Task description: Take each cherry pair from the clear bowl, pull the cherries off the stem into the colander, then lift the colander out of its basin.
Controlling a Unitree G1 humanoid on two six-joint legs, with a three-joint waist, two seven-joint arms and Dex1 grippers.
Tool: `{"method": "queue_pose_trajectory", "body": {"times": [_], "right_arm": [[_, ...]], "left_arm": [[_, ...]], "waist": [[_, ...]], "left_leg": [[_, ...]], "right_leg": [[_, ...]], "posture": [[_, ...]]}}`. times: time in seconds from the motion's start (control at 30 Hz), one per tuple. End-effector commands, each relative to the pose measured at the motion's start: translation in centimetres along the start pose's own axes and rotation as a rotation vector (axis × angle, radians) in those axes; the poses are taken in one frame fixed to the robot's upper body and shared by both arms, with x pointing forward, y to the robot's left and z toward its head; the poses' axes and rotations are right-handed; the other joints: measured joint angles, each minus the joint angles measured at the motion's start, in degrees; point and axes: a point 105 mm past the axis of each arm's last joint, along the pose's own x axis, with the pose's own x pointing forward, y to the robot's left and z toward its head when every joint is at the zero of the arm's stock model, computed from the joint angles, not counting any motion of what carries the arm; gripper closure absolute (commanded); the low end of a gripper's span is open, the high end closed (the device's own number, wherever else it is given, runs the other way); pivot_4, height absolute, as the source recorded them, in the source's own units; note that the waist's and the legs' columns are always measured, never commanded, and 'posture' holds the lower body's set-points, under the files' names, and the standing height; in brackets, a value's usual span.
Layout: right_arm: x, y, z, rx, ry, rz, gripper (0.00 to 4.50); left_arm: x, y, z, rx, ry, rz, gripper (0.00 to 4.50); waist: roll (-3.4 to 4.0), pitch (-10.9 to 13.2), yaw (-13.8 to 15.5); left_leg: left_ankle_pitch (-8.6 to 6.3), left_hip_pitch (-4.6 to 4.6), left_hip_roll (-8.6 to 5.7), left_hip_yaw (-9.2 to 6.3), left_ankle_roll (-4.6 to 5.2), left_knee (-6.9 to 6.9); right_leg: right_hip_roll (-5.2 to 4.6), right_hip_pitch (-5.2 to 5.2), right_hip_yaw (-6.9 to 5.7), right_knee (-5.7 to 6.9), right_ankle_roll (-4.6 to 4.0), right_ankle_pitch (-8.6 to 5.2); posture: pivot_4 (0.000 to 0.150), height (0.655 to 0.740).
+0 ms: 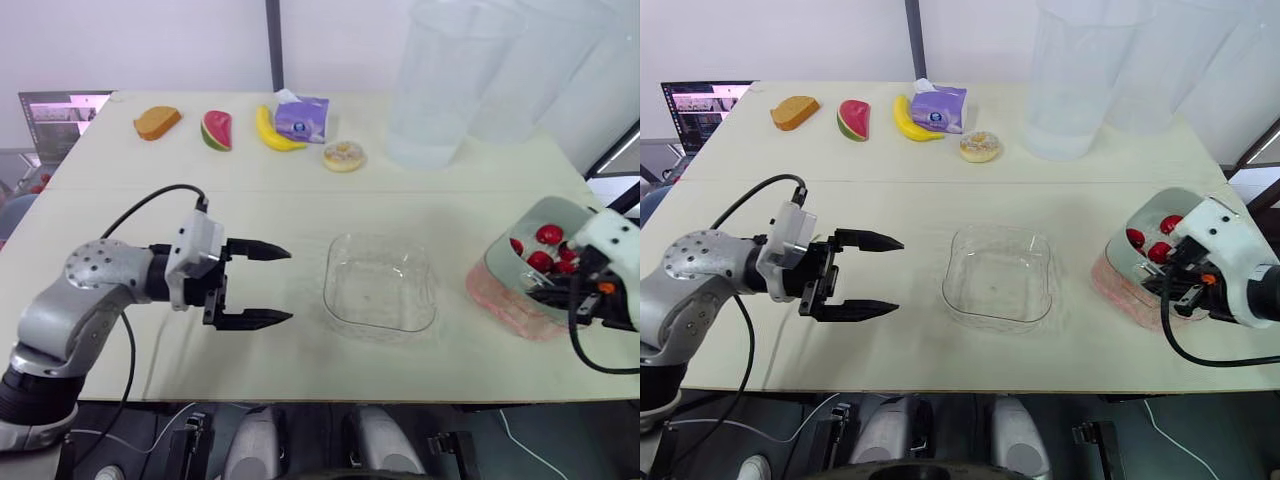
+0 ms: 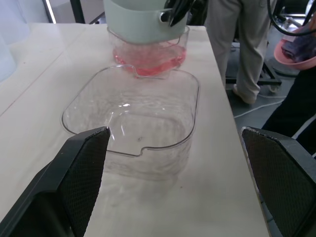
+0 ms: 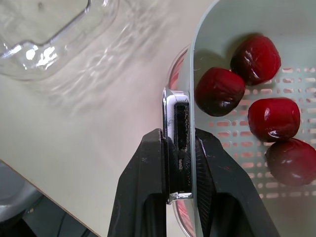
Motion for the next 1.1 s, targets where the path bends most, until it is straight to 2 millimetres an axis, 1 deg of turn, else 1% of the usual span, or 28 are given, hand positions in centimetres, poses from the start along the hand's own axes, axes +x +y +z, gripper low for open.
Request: {"method": "queue_pose_trajectory", "body": {"times": [0.03,0.17,0.33,0.53,0.67,1.1], "right_arm": [[-1.26,-0.42,1.05,-0.032,-0.025,-0.028,4.26],[-1.21,-0.25,1.1,-0.025,-0.026,0.001,4.26],[-0.78,-0.39,0.17,-0.006,-0.009,-0.004,4.26],[-1.27,-0.7,0.84,-0.014,-0.026,-0.016,4.26],[-0.69,-0.04,0.24,-0.008,-0.013,0.005,4.26],[-0.85,-0.09,0.33,0.003,-0.02,-0.005,4.26]], "left_arm": [[0.24,-0.11,0.52,0.031,-0.014,-0.016,0.0],[0.45,-0.06,0.65,0.034,-0.021,-0.022,0.0],[0.56,-0.05,0.8,0.037,-0.028,-0.024,0.0],[0.6,0.03,0.88,0.038,-0.026,-0.023,0.0],[0.69,0.06,0.95,0.038,-0.027,-0.023,0.0],[0.89,0.18,1.19,0.042,-0.031,-0.024,0.0]], "waist": [[0.0,0.0,-0.01],[0.0,0.0,0.0],[0.0,0.0,0.01],[0.0,0.0,-0.02],[0.0,0.0,0.03],[0.0,0.0,0.05]], "left_leg": [[0.0,0.0,0.0,0.0,0.0,0.0],[0.0,0.0,0.0,0.0,0.0,0.0],[0.0,-0.09,0.0,0.0,0.0,0.0],[0.0,-0.17,-0.01,-0.01,0.0,0.0],[0.0,-0.19,0.0,-0.01,0.0,0.0],[0.0,-0.21,-0.01,-0.01,0.0,0.01]], "right_leg": [[0.0,0.0,0.0,0.0,0.0,0.0],[0.0,-0.01,0.0,0.0,0.0,0.0],[0.0,-0.09,0.0,0.0,0.0,0.0],[0.01,-0.18,0.0,0.0,0.0,0.0],[0.02,-0.19,0.0,0.0,0.0,0.0],[0.03,-0.2,-0.01,0.0,0.0,0.0]], "posture": [[0.15,0.74],[0.15,0.74],[0.15,0.74],[0.15,0.74],[0.15,0.74],[0.15,0.74]]}}
